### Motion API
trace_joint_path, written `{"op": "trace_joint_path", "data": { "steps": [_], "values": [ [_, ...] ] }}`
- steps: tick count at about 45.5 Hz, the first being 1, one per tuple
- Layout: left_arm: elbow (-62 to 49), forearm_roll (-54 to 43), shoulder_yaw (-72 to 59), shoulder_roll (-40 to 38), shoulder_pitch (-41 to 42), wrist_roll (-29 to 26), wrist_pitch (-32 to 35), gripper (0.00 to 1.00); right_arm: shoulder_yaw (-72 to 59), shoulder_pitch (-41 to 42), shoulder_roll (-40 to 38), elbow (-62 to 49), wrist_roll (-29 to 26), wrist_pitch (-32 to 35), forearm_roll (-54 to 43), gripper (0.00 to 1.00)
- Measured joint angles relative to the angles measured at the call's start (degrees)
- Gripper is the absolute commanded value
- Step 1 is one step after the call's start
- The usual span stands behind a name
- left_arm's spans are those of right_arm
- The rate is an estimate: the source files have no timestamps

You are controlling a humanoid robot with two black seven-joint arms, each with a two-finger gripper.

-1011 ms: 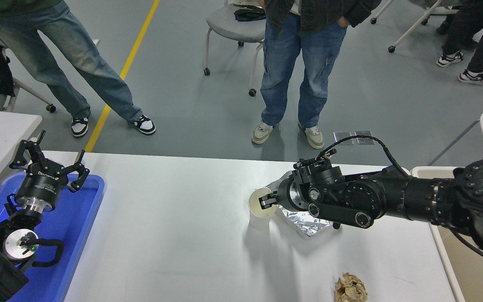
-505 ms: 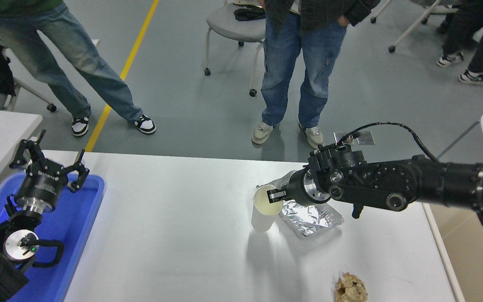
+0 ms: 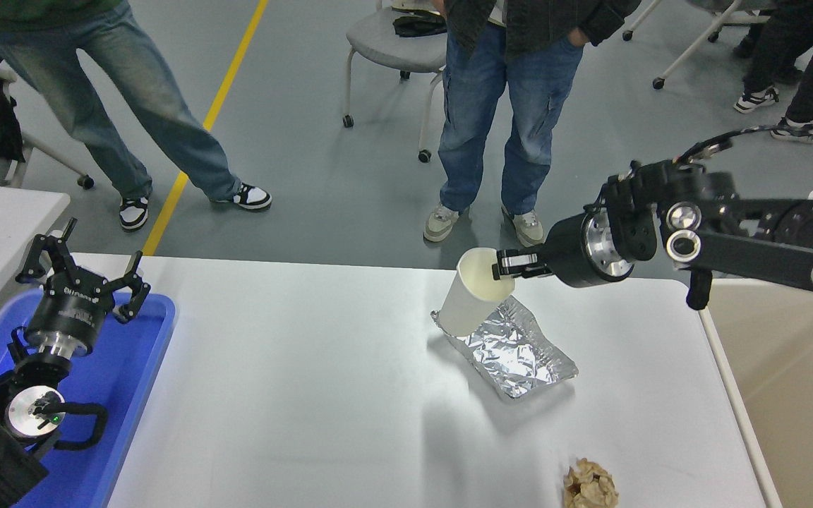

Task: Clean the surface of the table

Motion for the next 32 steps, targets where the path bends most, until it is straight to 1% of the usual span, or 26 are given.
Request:
{"op": "trace_joint_path", "data": {
  "steps": [10, 20, 26, 32],
  "values": [
    [-0.01, 0.00, -0.01, 0.00, 0.00, 0.00, -0.05, 1.00, 0.65, 4.91, -4.54, 1.19, -0.05, 2.31, 0.43, 0.00],
    [-0.02, 0.03, 0.04, 0.00, 0.00, 0.00, -0.05, 1.00, 0.66, 5.17, -10.53, 1.01, 0.52, 3.30, -1.80, 0.00],
    [-0.01, 0.02, 0.05, 0.00, 0.00, 0.00, -0.05, 1.00, 1.03, 4.09, -15.95, 0.71, 2.89, 3.57, -3.64, 0.00],
    [-0.02, 0.02, 0.06, 0.00, 0.00, 0.00, -0.04, 1.00, 0.87, 2.88, -21.58, 0.63, 7.13, 3.81, -6.20, 0.00]
  ]
}}
